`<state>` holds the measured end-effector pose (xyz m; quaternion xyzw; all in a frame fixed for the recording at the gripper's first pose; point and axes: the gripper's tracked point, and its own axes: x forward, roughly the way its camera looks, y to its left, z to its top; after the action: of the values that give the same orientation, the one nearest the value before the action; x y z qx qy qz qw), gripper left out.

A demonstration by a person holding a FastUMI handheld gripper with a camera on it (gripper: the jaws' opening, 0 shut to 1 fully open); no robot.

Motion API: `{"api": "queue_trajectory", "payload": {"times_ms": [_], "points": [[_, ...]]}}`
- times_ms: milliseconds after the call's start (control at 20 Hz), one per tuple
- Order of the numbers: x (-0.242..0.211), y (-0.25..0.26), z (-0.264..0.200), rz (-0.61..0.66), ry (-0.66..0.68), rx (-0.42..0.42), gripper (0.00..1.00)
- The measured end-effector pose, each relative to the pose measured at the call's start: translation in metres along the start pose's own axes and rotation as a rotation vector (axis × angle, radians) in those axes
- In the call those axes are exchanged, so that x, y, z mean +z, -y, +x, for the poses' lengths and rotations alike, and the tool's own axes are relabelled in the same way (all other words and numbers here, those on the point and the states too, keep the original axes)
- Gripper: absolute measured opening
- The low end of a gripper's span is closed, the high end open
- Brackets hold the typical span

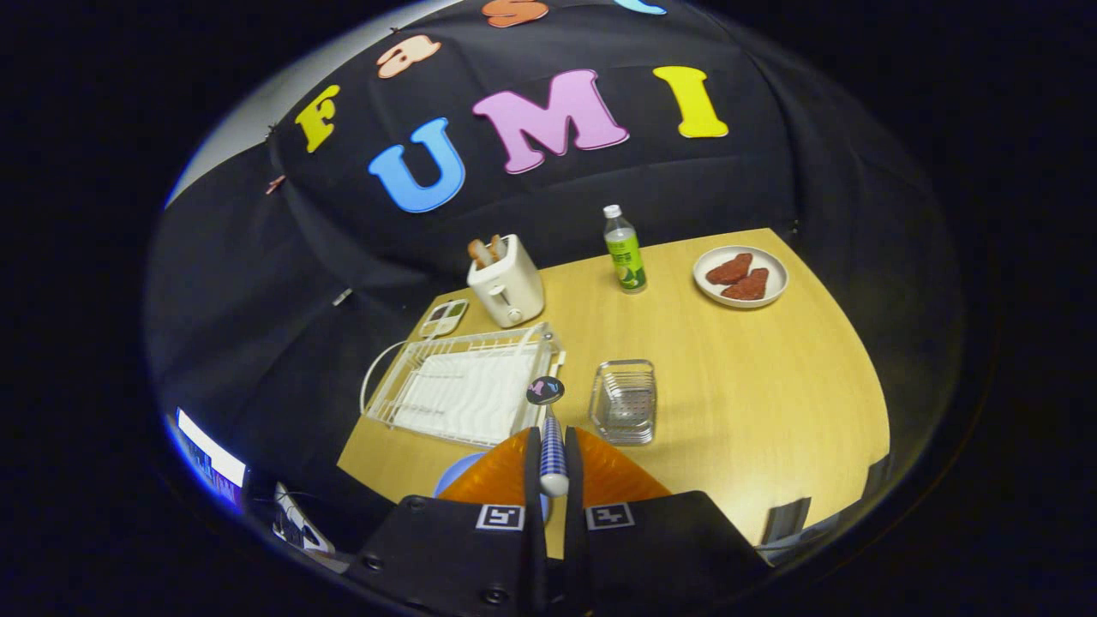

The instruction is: Take the plate from the dish rack, then take the spoon from the basket and place it into the plate.

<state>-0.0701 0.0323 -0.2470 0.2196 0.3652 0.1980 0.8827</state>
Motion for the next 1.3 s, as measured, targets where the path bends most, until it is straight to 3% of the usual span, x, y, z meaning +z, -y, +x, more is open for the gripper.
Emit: {"api": "queue_trajectory", "payload": {"times_ms": [150, 350, 750, 950, 1300], "points": [[-0.028, -0.044, 0.001, -0.034, -0.052, 0.099, 0.11], [-0.081, -0.084, 0.025, -0.11, -0.167, 0.148, 0.11], [-0.15, -0.091, 0.077, -0.198, -0.318, 0.125, 0.11], [-0.169, -0.079, 0.097, -0.237, -0.364, 0.095, 0.11], [-0.193, -0.076, 0.105, -0.241, -0.456, 0.125, 0.14]]}}
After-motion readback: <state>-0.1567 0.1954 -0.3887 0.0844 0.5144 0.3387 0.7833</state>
